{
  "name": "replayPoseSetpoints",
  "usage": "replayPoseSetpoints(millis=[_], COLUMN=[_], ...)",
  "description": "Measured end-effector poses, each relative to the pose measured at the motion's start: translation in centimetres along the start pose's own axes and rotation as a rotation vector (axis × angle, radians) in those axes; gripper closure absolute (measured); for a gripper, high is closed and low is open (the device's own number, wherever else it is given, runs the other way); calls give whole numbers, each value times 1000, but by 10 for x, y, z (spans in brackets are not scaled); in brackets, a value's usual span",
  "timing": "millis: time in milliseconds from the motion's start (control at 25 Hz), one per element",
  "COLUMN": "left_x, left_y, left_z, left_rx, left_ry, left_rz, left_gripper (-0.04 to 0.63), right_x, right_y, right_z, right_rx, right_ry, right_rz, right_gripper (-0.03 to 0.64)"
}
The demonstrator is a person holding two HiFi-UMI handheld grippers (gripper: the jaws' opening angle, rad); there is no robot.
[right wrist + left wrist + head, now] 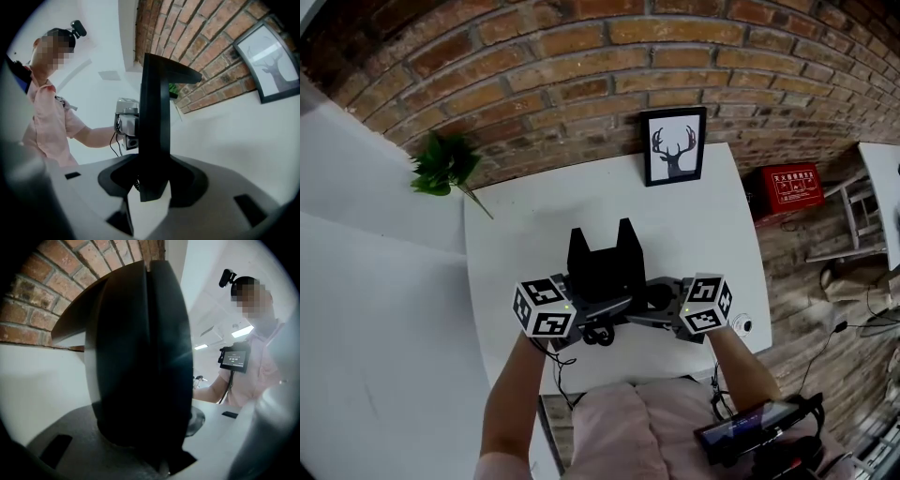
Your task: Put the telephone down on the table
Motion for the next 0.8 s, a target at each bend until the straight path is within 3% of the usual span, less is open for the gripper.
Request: replayPoseSetpoints(millis=[800], left_x=[-37], left_y=[37], left_z=[-9], left_rx=[-24], left_ry=[3], left_rz=[193], left_gripper=[423], right_x=[-34], right_y=[-28], right_z=[-1], right_rx=[-57], right_ry=[42], right_rz=[-153], right_gripper=[428])
Point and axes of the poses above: the fingertips, and each gripper's own axes: z backward along the fingers, y to its left, x out of its top, the point moved 2 cm from there along z, backward along the fingers, and after that the axes turned 12 degrees about -y, right-handed, at the moved point
